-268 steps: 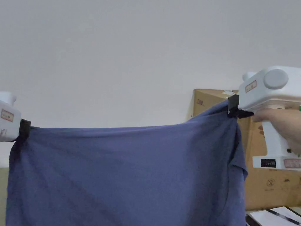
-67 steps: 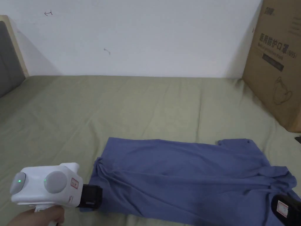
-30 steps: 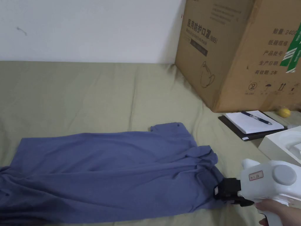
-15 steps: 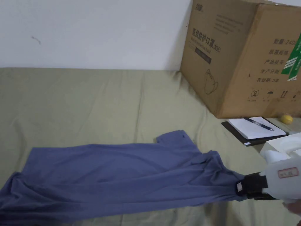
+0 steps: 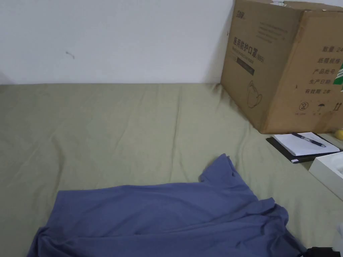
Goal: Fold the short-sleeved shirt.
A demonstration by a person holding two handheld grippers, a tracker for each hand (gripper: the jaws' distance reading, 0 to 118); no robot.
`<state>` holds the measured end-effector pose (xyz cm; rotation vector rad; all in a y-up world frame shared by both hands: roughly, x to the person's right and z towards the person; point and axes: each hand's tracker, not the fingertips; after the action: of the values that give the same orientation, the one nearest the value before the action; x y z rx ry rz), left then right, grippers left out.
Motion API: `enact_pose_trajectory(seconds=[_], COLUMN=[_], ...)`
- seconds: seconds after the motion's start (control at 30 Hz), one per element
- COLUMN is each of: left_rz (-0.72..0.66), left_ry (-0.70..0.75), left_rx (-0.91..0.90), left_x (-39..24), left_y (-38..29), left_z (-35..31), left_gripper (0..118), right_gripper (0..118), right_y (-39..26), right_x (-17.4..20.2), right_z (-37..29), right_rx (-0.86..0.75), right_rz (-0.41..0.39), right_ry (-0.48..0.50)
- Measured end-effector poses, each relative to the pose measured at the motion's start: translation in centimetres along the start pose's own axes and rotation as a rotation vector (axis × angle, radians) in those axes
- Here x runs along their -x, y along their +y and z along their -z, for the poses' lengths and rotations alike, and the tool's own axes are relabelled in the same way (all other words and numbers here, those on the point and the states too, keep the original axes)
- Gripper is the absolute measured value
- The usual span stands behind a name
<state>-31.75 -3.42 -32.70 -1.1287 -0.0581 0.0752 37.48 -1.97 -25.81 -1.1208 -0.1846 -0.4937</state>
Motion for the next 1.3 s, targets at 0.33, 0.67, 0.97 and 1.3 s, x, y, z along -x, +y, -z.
enact_pose_trajectory(seconds=[0.33, 0.67, 0.97, 1.3], left_rz=[-0.083, 0.131, 0.004, 0.092], left_ry=[-0.299, -0.301, -0.273, -0.073], left_rx=[-0.295, -0.558, -0.025, 0.116], left_x=[-2.1, -8.3, -4.9, -3.6], left_y=[1.2, 1.5, 18.9, 23.3], left_z=[-6.8, -9.6, 3.5, 15.3], left_gripper=[63, 0, 34, 111], right_gripper=[109, 0, 0, 0], right_y=[-2.7, -6.4, -4.1, -1.4], right_x=[9.7, 17.7, 18.6, 19.1], right_z=[-8.7, -9.7, -6.3, -1.4], right_rx=[-0.443, -0.59, -0.471, -0.349], right_rz=[-0.232, -0.436, -0.464, -0.456], right_ry=[0.078, 0.343, 0.307, 0.287])
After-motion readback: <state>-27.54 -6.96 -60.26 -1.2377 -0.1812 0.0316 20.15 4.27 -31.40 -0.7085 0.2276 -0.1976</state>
